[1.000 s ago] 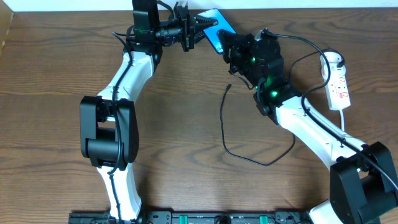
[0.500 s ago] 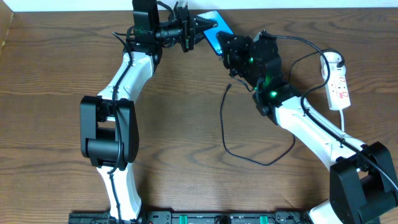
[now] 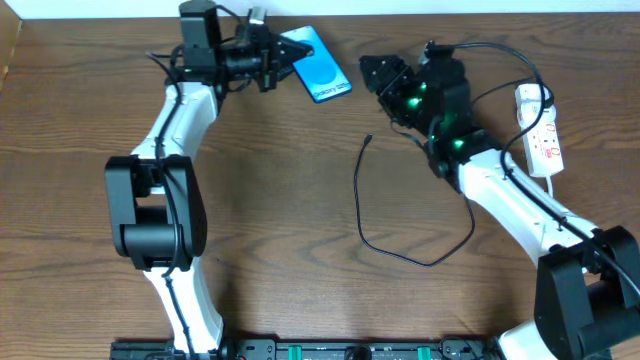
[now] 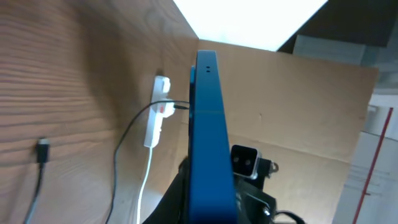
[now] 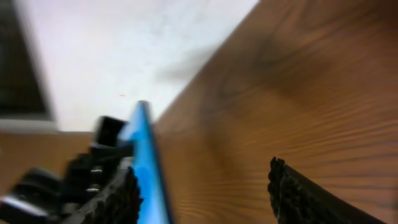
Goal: Plug charger to phone and switch on socket
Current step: 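Release the phone from the right gripper and move it toward the black cable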
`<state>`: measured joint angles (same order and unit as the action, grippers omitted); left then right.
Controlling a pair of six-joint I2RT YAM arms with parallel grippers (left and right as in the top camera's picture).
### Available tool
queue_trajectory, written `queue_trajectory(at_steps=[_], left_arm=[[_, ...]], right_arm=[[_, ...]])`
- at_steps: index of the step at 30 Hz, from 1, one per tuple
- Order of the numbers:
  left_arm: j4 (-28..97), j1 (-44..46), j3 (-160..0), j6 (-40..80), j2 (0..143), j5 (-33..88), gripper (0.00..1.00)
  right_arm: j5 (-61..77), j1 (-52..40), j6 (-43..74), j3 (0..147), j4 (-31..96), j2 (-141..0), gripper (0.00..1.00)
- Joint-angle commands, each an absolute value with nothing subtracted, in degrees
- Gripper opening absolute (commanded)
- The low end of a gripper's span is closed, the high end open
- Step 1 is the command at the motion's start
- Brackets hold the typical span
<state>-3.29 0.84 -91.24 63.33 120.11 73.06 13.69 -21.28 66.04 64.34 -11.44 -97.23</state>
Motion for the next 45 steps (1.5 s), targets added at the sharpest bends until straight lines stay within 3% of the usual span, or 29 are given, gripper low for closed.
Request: queue_trajectory(at_steps=[1, 10, 33, 38, 40, 45], left_arm=[[-3.0, 0.0, -91.0, 59.6, 118.7, 75.9, 0.07], [-3.0, -0.4, -91.0, 52.5, 118.7, 83.8, 0.07], [-3.0, -2.9, -91.0, 50.7, 118.7, 84.8, 0.08], [-3.0, -2.9, -91.0, 50.7, 118.7, 84.6, 0.07], [-3.0, -2.9, -91.0, 51.1, 118.7, 83.8, 0.07], [-3.0, -2.9, -91.0, 51.7, 118.7, 82.5, 0.07]], right_arm=[[15.8, -19.8, 52.1, 64.0, -6.1, -97.4, 0.67], [15.8, -20.3, 38.0, 63.9, 12.5, -97.4, 0.80], [17.7, -23.1, 39.2, 64.8, 11.9, -100.6, 0.60], [19.1, -23.0, 39.8, 70.7, 16.4, -104.1, 0.59], [21.6, -22.7, 39.8, 75.7, 20.5, -108.1, 0.64], [27.8, -20.9, 42.9, 79.5, 22.0, -114.6, 0.59]])
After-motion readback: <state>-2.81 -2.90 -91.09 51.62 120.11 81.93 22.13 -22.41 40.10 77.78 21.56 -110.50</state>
